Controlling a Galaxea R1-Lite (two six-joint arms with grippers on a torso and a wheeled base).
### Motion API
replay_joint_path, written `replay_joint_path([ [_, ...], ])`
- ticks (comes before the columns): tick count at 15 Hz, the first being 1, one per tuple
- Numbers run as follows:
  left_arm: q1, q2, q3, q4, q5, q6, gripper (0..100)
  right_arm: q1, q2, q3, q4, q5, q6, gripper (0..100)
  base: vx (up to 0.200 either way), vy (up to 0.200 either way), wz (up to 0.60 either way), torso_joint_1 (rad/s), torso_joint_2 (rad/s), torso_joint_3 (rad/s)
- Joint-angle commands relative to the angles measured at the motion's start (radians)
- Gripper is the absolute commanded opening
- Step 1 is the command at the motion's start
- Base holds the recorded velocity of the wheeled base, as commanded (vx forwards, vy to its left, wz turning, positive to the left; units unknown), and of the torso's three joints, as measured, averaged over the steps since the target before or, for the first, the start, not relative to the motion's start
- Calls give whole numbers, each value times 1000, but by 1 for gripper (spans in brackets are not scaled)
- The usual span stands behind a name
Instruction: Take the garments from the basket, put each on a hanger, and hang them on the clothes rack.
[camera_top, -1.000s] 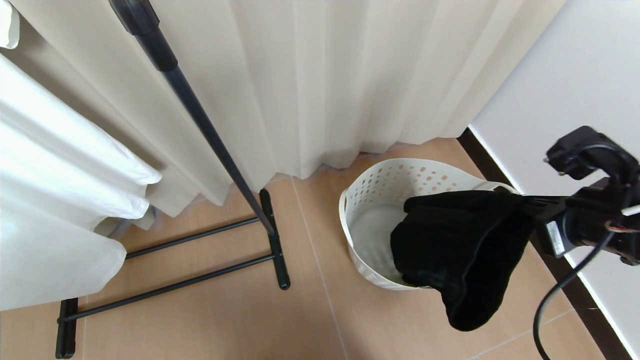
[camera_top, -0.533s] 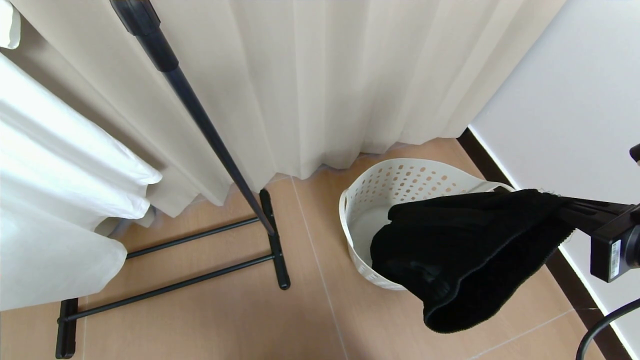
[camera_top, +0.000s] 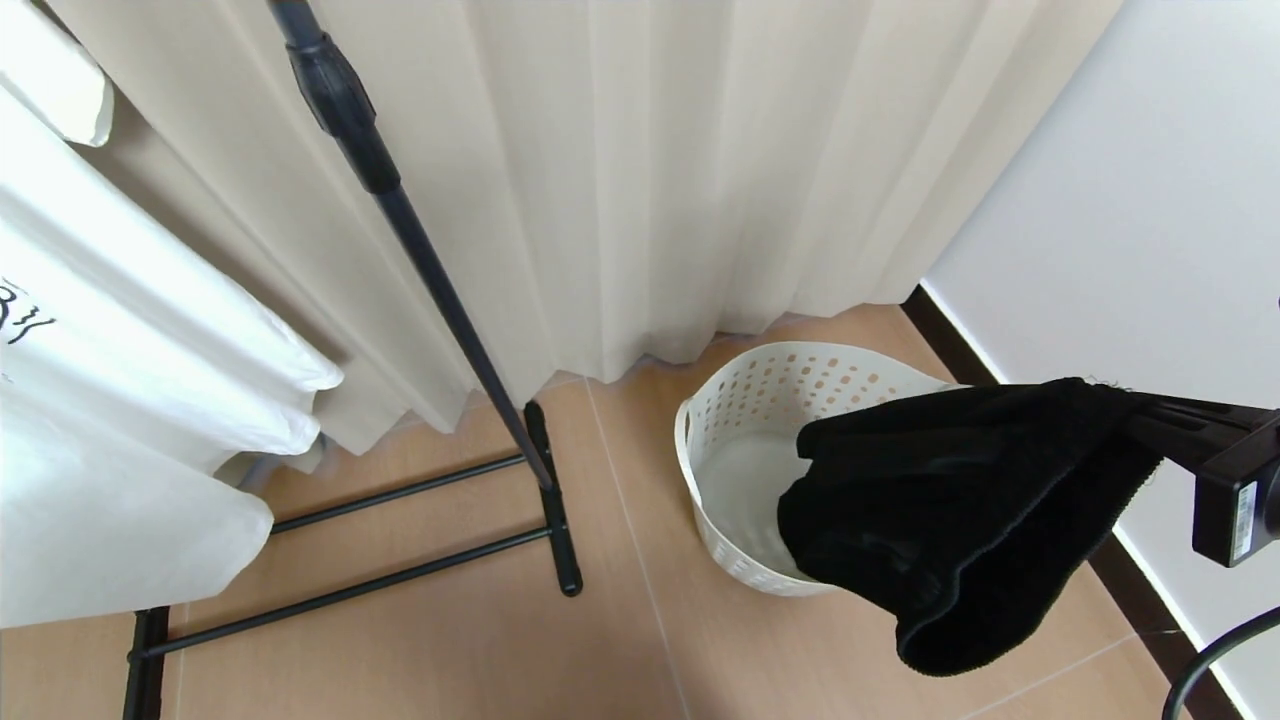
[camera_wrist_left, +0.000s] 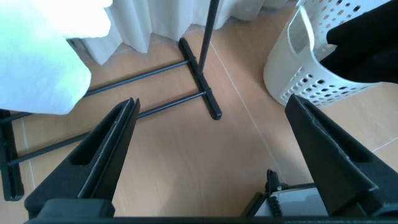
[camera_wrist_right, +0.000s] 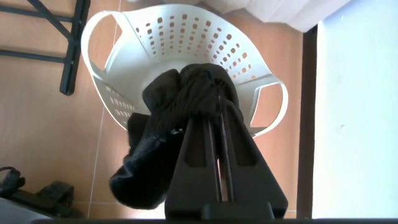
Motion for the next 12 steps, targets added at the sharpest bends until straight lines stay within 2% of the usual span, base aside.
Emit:
replay_joint_path([
  [1, 0, 1, 0, 0, 0, -1, 100, 0, 6, 0, 0, 0, 1, 0, 0, 0, 0, 27, -378, -110],
  [6, 0, 1, 0, 0, 0, -1, 100, 0, 3, -1, 0, -1, 1, 0, 0, 0, 0, 97, -447, -148],
  [12, 0, 1, 0, 0, 0, -1, 100, 0, -15, 0, 0, -1, 1, 0, 0, 0, 0, 145, -482, -135],
])
